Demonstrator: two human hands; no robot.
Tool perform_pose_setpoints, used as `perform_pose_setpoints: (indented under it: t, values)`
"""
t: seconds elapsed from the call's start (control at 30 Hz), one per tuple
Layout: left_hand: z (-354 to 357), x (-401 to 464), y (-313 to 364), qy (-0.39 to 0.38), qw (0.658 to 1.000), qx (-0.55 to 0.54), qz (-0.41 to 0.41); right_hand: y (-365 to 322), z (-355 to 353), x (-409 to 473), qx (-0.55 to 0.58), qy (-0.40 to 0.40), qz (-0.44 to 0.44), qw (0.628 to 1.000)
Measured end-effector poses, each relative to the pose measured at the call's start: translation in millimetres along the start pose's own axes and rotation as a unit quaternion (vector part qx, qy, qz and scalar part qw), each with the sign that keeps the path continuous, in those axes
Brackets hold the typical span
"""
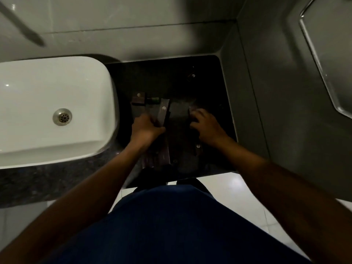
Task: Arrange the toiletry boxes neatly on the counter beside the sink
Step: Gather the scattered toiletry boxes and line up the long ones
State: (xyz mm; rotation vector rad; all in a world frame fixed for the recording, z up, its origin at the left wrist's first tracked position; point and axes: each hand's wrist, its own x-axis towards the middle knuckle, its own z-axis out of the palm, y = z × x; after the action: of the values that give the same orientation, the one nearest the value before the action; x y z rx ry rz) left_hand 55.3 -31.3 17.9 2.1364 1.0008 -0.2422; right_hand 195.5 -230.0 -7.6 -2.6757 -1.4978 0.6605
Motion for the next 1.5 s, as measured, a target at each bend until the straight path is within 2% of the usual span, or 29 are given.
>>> perform_pose_setpoints:
  t: [0.03,0.07,0.1,0.13,0.17,0.23,0.37,0.43,0.5,0.63,0.73,0.87,0.93,1.0,1.03,1.07,1.17,1.23,1.3,1.43,1.5]
  values:
    - [9.4,-6.6,4.1,-0.007,1.000,-0.027,-0.014,-1.5,7.3,-8.0,0.101,0.062,0.100,0.988]
    - [19.6,-13.0,9.0,-0.009,0.999,-0.046,-0.027,-4.8,12.7,-14.8,0.202,0.112,0.201,0.952]
    - [30.5,-18.3,13.7,-0.008,0.998,-0.055,-0.037,-9.1,18.4,-18.9,0.283,0.134,0.280,0.907]
    - [41.4,-23.0,18.3,-0.009,0.997,-0.059,-0.046,-13.4,23.6,-21.7,0.334,0.124,0.326,0.876]
    - [51.7,-26.5,23.0,-0.013,0.996,-0.063,-0.054,-16.8,28.5,-23.3,0.358,0.097,0.341,0.864]
    - [68.5,-30.2,31.3,-0.011,0.995,-0.064,-0.071,-20.1,36.1,-25.3,0.351,0.059,0.331,0.874]
    - [94.0,-30.5,42.0,0.011,0.994,-0.061,-0.094,-13.7,41.1,-39.8,0.386,0.066,0.356,0.848]
    - [103.1,-30.5,44.2,0.009,0.993,-0.055,-0.103,-10.5,40.6,-51.1,0.390,0.056,0.348,0.851]
    - [108.2,-31.7,44.7,0.011,0.993,-0.045,-0.105,-5.7,38.4,-59.5,0.365,0.045,0.333,0.868]
    - [112.0,-36.0,37.0,0.027,0.993,-0.051,-0.101,2.3,31.4,-66.6,0.175,0.037,0.272,0.945]
    - [108.0,-42.1,32.5,0.042,0.993,-0.073,-0.087,4.0,28.0,-64.5,0.069,0.047,0.229,0.970]
    - [103.4,-50.6,24.0,0.013,0.996,-0.068,-0.058,9.8,26.9,-59.2,0.066,0.086,0.218,0.970]
    - [102.7,-54.7,18.9,-0.015,0.997,-0.064,-0.046,8.8,29.9,-62.4,0.107,0.113,0.237,0.959]
    - [103.4,-58.3,15.6,-0.030,0.997,-0.060,-0.037,4.0,35.8,-71.5,0.226,0.163,0.287,0.917]
    - [104.1,-59.8,14.7,-0.028,0.997,-0.056,-0.034,-1.3,38.5,-77.3,0.278,0.169,0.311,0.893]
    - [104.9,-60.7,14.3,-0.022,0.998,-0.055,-0.034,-6.8,42.1,-82.6,0.297,0.150,0.320,0.887]
    - [105.6,-60.5,17.4,-0.013,0.998,-0.051,-0.043,-22.0,52.3,-91.2,0.175,0.006,0.234,0.957]
    - [105.2,-59.2,18.8,-0.008,0.998,-0.033,-0.050,-26.6,52.3,-87.8,0.104,-0.045,0.196,0.974]
    - [104.3,-57.9,17.1,-0.003,0.998,-0.027,-0.054,-23.5,43.3,-80.5,0.083,-0.027,0.188,0.978]
    - [102.4,-60.8,6.2,-0.026,0.994,-0.065,-0.089,-1.2,15.9,-65.9,0.077,0.096,0.123,0.985]
    - [104.1,-64.4,2.6,-0.012,0.990,-0.088,-0.108,6.4,7.8,-59.2,0.100,0.086,0.086,0.988]
